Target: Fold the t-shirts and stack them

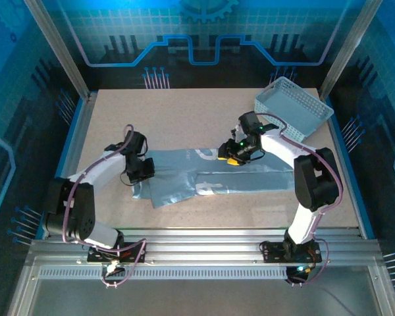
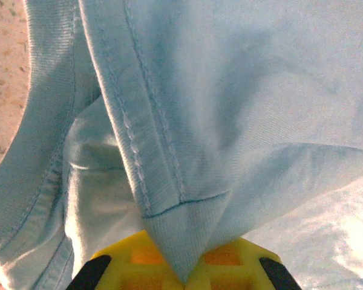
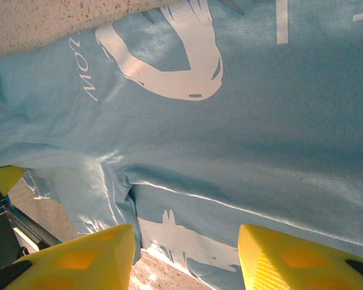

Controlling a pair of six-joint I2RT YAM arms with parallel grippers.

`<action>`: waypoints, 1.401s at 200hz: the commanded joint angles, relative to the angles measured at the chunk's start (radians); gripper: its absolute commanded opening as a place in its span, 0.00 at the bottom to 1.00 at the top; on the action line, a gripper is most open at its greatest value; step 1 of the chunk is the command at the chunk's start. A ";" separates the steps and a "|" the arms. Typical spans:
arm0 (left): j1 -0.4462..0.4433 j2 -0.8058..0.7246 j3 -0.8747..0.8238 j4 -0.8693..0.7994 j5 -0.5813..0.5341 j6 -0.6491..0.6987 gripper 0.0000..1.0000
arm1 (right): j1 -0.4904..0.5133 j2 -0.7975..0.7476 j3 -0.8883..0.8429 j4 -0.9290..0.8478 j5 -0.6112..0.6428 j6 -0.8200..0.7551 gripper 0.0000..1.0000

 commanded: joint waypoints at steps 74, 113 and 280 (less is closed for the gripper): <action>0.012 0.036 0.147 -0.223 0.088 -0.198 0.00 | 0.011 -0.012 0.006 -0.035 0.010 -0.008 0.49; 0.037 0.105 0.236 -0.322 0.107 -0.232 0.00 | 0.012 -0.006 0.011 -0.034 0.008 -0.011 0.49; 0.044 0.074 -0.062 0.104 0.049 0.007 0.33 | 0.014 -0.010 0.002 -0.037 -0.001 -0.011 0.49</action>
